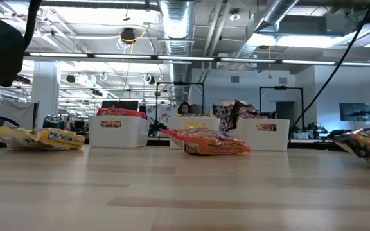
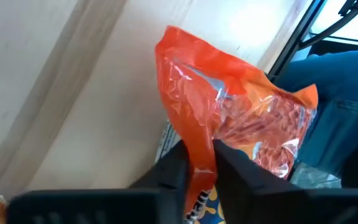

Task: Sort Maruchan noodles
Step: Put the orange noodle pack into the left white bin

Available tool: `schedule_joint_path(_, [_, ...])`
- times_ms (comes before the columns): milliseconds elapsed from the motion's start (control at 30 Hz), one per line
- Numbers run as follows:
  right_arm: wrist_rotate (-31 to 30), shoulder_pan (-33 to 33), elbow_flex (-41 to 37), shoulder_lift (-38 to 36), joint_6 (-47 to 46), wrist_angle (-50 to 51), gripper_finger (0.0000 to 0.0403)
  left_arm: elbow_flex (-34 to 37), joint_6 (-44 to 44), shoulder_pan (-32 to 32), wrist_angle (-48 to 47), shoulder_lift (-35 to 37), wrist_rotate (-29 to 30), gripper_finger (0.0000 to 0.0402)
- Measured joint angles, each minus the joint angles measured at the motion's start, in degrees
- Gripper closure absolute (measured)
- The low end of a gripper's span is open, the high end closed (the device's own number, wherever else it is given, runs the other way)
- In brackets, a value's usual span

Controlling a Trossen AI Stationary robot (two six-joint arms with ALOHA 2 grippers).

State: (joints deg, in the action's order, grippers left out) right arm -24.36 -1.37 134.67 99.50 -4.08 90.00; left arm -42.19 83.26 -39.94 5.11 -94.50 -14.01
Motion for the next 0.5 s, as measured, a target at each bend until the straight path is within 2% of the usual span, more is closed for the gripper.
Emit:
schedule_joint_path(100, [-0.03, 0.10, 0.00, 0.00, 0.00, 0.01, 0.0298, 0.00, 0.61, 0.17, 0.23, 0.00, 0.19, 0.0393])
schedule_joint_path(267, [-0.12, 1.03, 0.00, 0.00, 0.00, -0.23, 0.0298, 0.08, 1.30, 1.53, 1.37, 0.04, -0.22, 0.0400])
schedule_joint_path(500, [-0.15, 2.59, 0.00, 0.00, 0.00, -0.55, 0.0298, -0.46, -2.94, 4.61, 3.15, 3.91, 1.50, 0.0401])
